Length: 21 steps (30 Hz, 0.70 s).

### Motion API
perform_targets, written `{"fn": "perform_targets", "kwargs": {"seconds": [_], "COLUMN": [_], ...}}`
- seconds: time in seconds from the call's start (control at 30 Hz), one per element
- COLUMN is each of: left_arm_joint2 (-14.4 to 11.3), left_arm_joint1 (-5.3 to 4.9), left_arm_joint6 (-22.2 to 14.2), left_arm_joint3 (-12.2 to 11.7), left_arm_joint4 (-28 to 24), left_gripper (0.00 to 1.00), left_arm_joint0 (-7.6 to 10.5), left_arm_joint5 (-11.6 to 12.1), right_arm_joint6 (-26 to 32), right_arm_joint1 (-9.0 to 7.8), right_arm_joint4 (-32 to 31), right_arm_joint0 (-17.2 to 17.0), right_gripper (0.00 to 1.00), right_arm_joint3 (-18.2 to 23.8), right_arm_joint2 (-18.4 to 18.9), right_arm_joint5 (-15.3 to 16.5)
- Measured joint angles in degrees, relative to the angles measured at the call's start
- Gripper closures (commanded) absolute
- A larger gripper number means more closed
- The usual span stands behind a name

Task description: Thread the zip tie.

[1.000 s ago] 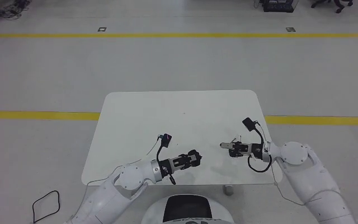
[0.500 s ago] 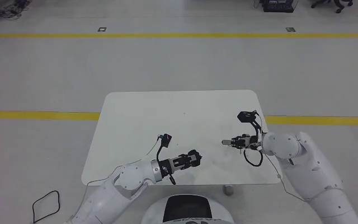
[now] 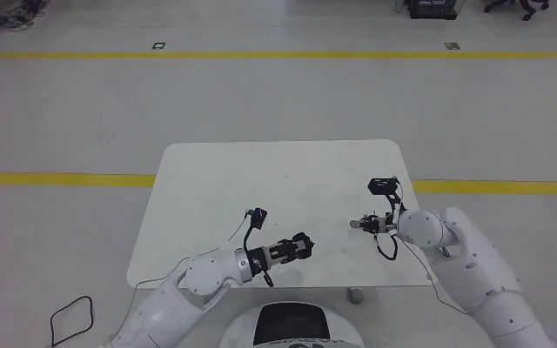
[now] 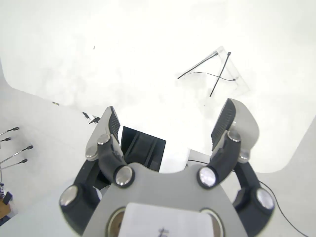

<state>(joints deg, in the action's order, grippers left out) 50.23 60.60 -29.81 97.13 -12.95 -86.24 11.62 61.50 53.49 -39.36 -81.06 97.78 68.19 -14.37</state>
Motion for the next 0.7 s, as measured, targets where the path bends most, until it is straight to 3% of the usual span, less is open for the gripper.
{"fn": "perform_targets", "kwargs": {"seconds": [0.07,0.3,0.4,0.7], "left_arm_joint2": [0.0,0.0,0.0,0.0], "left_arm_joint1": [0.0,0.0,0.0,0.0], "left_arm_joint6": [0.0,0.0,0.0,0.0], "left_arm_joint3": [0.0,0.0,0.0,0.0], "left_arm_joint4": [0.0,0.0,0.0,0.0], "left_gripper": [1.0,1.0,1.0,1.0], "left_arm_joint0": [0.0,0.0,0.0,0.0], "left_arm_joint5": [0.0,0.0,0.0,0.0], "right_arm_joint6": [0.29,0.21,-1.51,-1.77], "right_arm_joint1": [0.29,0.35,0.47,2.08], "right_arm_joint4": [-0.59,-0.72,-4.39,-9.95], "right_arm_joint0": [0.93,1.14,0.96,5.67], "right_gripper": [0.0,0.0,0.0,0.0], "right_arm_joint3": [-1.28,-1.63,-2.02,-7.53], "right_arm_joint2": [-1.13,-1.39,-2.87,-8.01], "right_arm_joint5": [-1.35,-1.45,-2.63,-5.13]}}
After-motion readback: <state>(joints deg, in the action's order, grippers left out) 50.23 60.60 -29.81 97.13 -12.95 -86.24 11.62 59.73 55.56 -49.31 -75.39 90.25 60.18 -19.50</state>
